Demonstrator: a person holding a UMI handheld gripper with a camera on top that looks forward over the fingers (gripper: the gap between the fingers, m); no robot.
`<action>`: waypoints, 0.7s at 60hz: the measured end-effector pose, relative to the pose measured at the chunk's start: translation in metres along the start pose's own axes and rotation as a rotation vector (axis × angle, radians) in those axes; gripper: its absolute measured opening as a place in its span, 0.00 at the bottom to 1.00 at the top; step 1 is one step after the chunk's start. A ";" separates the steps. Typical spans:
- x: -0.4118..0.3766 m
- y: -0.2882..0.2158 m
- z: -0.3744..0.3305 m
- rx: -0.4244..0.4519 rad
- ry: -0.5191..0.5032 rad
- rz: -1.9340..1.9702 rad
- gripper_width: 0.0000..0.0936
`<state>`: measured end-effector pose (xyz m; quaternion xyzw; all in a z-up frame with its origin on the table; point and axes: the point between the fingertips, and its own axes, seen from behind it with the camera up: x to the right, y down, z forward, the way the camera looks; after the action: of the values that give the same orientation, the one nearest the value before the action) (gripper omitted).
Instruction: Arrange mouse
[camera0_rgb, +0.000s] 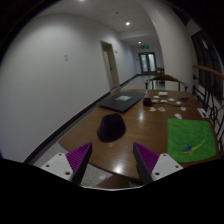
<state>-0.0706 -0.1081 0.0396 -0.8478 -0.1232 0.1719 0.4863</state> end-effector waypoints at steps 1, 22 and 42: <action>-0.004 0.000 0.005 -0.005 -0.009 -0.005 0.90; 0.031 -0.001 0.089 -0.063 0.099 -0.107 0.91; 0.045 -0.003 0.091 -0.061 0.134 -0.157 0.35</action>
<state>-0.0673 -0.0185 -0.0081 -0.8597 -0.1615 0.0725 0.4791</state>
